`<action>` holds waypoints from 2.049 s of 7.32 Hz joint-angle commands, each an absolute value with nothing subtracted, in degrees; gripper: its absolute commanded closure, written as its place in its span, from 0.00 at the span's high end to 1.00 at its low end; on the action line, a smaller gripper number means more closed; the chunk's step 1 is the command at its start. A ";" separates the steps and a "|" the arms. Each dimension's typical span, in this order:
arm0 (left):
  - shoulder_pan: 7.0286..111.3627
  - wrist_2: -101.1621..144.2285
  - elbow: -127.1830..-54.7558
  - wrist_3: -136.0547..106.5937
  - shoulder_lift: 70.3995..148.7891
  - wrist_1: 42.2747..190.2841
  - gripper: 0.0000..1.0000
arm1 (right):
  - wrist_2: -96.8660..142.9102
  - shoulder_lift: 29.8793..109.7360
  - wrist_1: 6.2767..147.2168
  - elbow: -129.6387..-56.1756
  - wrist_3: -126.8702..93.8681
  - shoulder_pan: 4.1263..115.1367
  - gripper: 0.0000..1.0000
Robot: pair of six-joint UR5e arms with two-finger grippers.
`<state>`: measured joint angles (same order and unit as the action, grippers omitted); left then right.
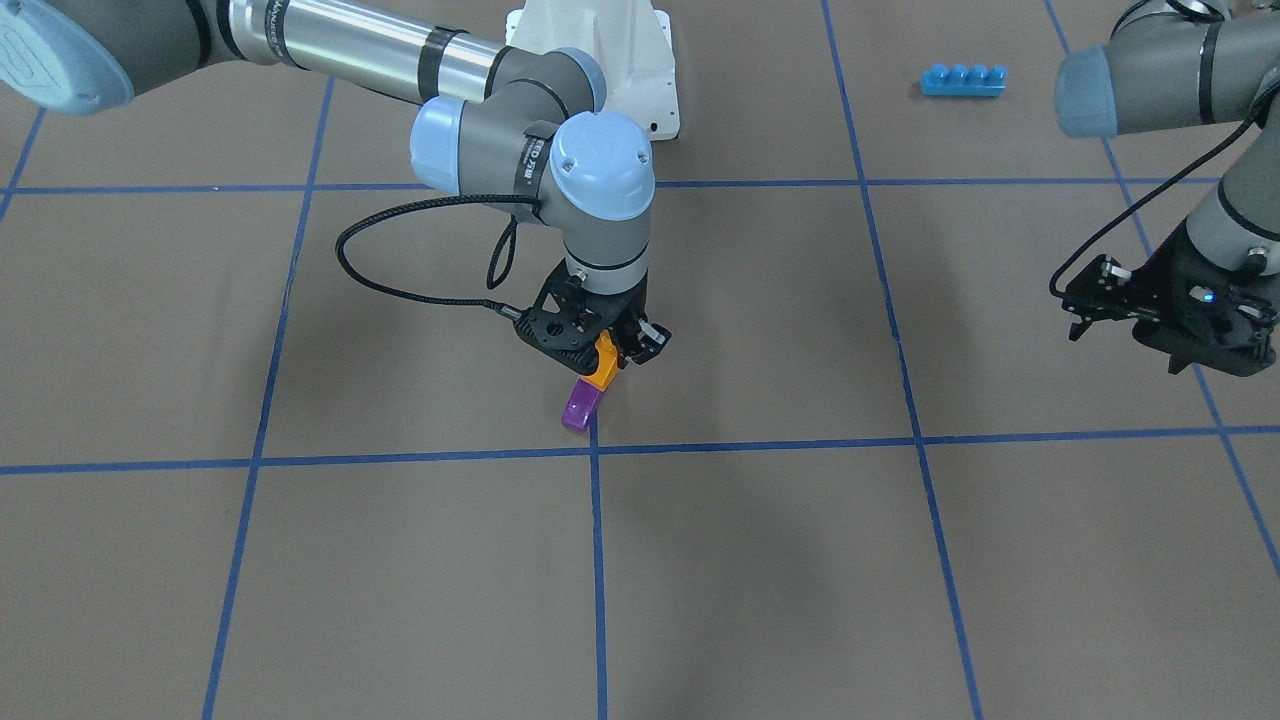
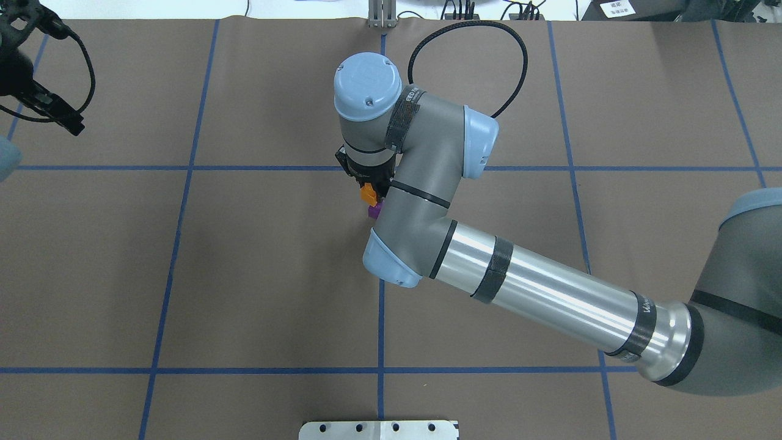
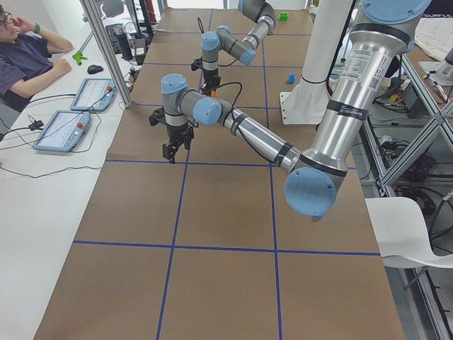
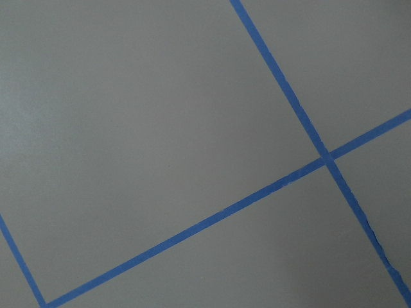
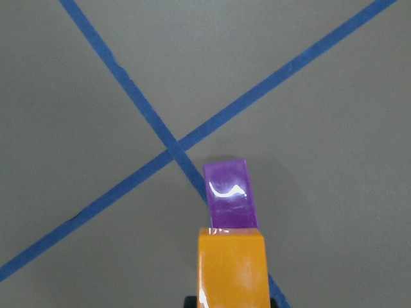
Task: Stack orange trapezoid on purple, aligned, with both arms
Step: 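Lower the orange block onto the purple block and align it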
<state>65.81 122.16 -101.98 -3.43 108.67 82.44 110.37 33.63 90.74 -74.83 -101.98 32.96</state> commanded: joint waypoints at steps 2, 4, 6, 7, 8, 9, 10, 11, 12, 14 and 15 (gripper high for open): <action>65.74 122.17 -101.78 -3.43 108.72 82.53 1.00 | 110.13 34.28 90.97 -74.44 -101.95 32.61 0.00; 65.74 122.17 -101.78 -3.43 108.72 82.53 1.00 | 110.04 34.19 90.97 -74.27 -102.04 32.08 0.00; 65.74 122.08 -101.60 -3.43 108.72 82.53 1.00 | 109.60 34.54 90.88 -74.18 -102.04 31.99 0.00; 65.74 122.08 -101.60 -3.43 108.72 82.53 1.00 | 109.51 34.63 90.79 -74.18 -101.95 31.99 0.00; 65.74 122.17 -101.60 -3.43 108.63 82.53 1.00 | 109.51 34.63 90.53 -74.18 -101.87 31.91 0.00; 65.74 122.08 -101.60 -3.43 108.63 82.53 1.00 | 109.51 34.72 90.35 -74.01 -101.52 31.90 0.00; 65.74 122.17 -101.60 -3.43 108.63 82.53 1.00 | 108.82 34.72 90.26 -74.00 -101.34 31.90 0.00; 65.83 122.08 -101.51 -3.43 108.63 82.53 1.00 | 107.68 34.63 90.09 -74.00 -101.16 31.64 0.00; 65.83 122.08 -101.34 -3.43 108.63 82.53 1.00 | 107.49 34.63 90.09 -74.00 -100.47 31.64 0.00; 65.83 122.17 -101.25 -3.43 108.63 82.53 1.00 | 107.49 34.63 90.09 -74.00 -99.76 31.64 0.00; 65.83 122.08 -101.25 -3.43 108.63 82.53 1.00 | 106.53 34.63 90.09 -74.00 -98.62 31.29 0.00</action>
<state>65.80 122.12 -101.28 -3.43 108.63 82.53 107.30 34.63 90.09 -74.00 -99.64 31.54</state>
